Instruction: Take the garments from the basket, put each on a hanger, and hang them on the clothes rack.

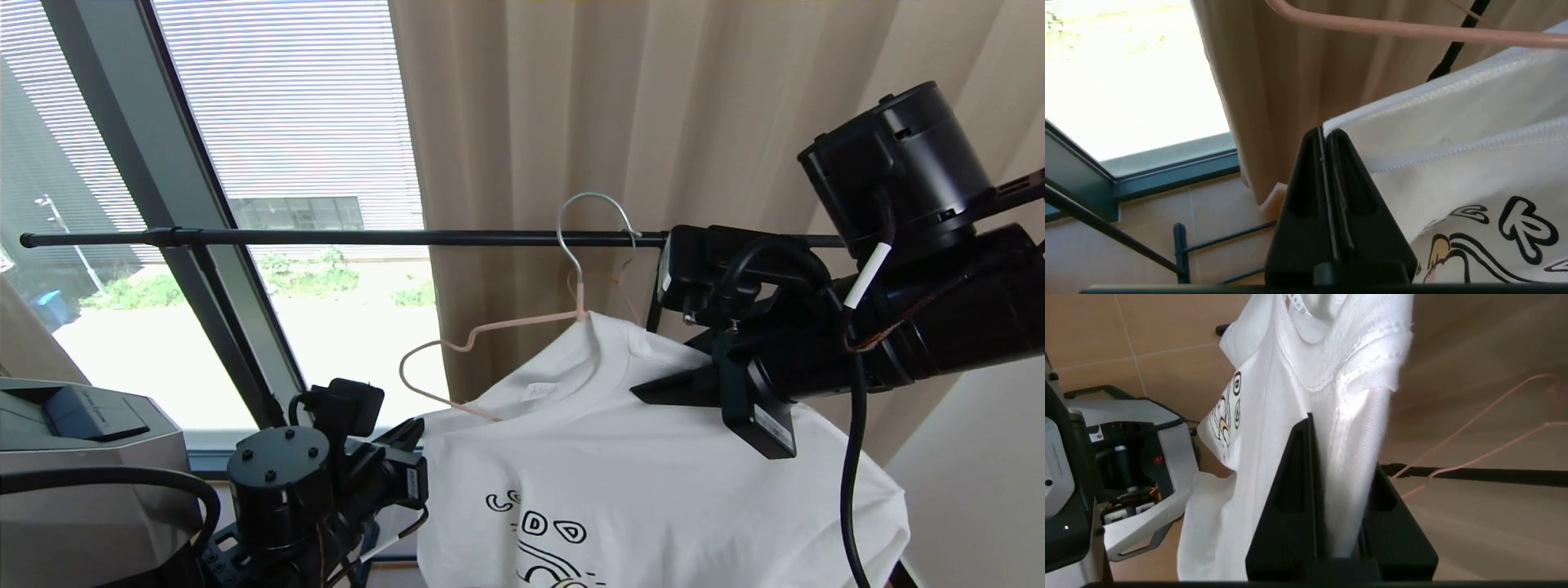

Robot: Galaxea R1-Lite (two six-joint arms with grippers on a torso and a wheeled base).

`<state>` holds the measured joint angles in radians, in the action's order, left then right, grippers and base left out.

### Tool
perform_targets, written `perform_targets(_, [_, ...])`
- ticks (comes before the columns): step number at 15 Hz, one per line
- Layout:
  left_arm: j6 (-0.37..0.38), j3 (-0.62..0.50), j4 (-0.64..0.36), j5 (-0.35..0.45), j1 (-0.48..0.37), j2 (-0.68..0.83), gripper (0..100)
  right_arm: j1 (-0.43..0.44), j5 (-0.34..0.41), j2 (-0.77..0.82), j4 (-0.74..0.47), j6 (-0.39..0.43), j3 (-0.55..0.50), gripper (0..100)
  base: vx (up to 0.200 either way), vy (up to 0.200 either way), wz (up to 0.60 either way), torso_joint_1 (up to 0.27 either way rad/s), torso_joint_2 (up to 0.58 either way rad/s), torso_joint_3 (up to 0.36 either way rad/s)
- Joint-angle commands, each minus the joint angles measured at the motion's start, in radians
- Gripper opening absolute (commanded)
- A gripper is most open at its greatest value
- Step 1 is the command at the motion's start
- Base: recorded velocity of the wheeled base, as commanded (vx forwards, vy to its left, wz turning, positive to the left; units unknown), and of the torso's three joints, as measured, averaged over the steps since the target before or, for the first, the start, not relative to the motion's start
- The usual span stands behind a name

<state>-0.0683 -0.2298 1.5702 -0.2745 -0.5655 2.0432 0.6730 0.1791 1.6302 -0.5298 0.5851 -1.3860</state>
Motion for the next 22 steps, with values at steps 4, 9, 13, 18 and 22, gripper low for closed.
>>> perform_targets(4, [0.016,-0.003,0.001,0.001,0.027,-0.026,0,0.000,-0.006,-0.020,-0.001,0.001,0.045,0,0.000,0.000,0.00,0.000,0.00,0.000])
perform_targets(9, [0.022,-0.016,0.001,0.011,0.065,-0.029,0,-0.001,-0.007,-0.039,0.002,0.001,0.077,0,0.000,0.000,0.00,0.000,0.00,0.000])
perform_targets(13, [0.024,-0.019,0.001,0.043,0.092,-0.044,0,-0.001,-0.009,-0.041,0.005,0.002,0.093,0,0.000,0.000,0.00,0.000,0.00,0.000])
perform_targets(18, [0.024,-0.017,0.001,0.060,0.101,-0.070,0,-0.001,-0.009,-0.039,0.005,0.002,0.105,0,0.000,0.000,0.00,0.000,0.00,0.000])
perform_targets(22, [0.025,-0.016,0.001,0.084,0.119,-0.097,0,-0.001,-0.009,-0.041,0.005,0.002,0.107,0,0.000,0.000,0.00,0.000,0.00,0.000])
